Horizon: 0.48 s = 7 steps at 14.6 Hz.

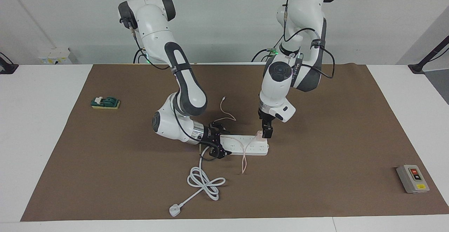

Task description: Unplug charger and place it aside

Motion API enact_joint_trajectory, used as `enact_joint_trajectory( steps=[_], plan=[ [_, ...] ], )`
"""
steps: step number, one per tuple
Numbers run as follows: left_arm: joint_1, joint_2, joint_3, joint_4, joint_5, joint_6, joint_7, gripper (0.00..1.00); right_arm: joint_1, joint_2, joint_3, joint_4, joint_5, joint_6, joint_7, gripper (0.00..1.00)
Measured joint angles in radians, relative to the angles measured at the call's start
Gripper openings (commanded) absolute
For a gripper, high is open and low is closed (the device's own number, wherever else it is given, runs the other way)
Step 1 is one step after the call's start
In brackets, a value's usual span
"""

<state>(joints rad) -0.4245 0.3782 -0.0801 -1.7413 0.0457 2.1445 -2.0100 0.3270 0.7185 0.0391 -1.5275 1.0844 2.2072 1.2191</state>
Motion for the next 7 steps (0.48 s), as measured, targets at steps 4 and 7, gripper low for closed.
enact_joint_trajectory(
  steps=[4,7],
  plan=[
    [0.001,0.007,0.006,0.005,0.005,0.0,0.0,1.0,0.004,0.001,0.0,0.001,0.0,-0.006,-0.001,1.0],
    [0.001,0.039,0.007,0.044,0.021,-0.02,0.0,1.0,0.007,0.002,0.0,0.002,0.0,-0.002,-0.01,1.0]
  ],
)
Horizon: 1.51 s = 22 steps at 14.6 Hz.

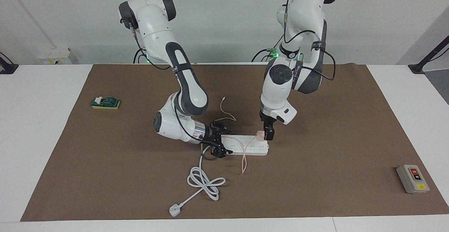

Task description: Unplug charger and place it aside

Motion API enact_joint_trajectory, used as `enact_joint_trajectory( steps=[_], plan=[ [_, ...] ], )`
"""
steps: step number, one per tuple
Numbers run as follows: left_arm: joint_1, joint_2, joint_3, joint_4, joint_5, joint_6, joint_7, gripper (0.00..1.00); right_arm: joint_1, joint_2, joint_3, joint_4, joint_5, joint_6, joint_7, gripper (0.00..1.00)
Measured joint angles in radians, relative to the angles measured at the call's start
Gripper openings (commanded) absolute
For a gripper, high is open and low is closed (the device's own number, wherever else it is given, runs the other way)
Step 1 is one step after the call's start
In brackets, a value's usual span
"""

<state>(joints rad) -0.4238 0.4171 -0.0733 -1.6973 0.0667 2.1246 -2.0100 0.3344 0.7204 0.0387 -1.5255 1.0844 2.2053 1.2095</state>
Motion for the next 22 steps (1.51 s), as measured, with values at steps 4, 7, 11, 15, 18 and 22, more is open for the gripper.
enact_joint_trajectory(
  steps=[4,7,11,15,18,22],
  plan=[
    [0.0,0.047,0.0,0.056,0.003,-0.013,0.0,1.0,0.021,0.004,0.0,-0.001,0.0,0.04,-0.025,1.0],
    [0.0,0.05,-0.003,0.057,0.003,-0.016,0.0,0.96,0.029,0.008,-0.001,-0.001,0.0,0.057,-0.037,0.99],
    [-0.003,0.055,-0.005,0.057,0.003,-0.018,-0.001,0.73,0.028,0.008,-0.001,-0.002,0.003,0.065,-0.037,0.0],
    [-0.004,0.058,-0.006,0.055,0.003,-0.018,-0.001,0.53,0.027,0.007,-0.004,-0.013,0.05,0.061,-0.075,0.0],
    [-0.004,0.059,-0.007,0.055,0.004,-0.016,-0.001,0.15,0.027,0.006,-0.005,-0.014,0.057,0.061,-0.081,0.0],
    [-0.004,0.059,-0.005,0.056,0.014,0.002,0.0,0.0,0.027,0.006,-0.005,-0.015,0.058,0.061,-0.085,0.0]
  ],
)
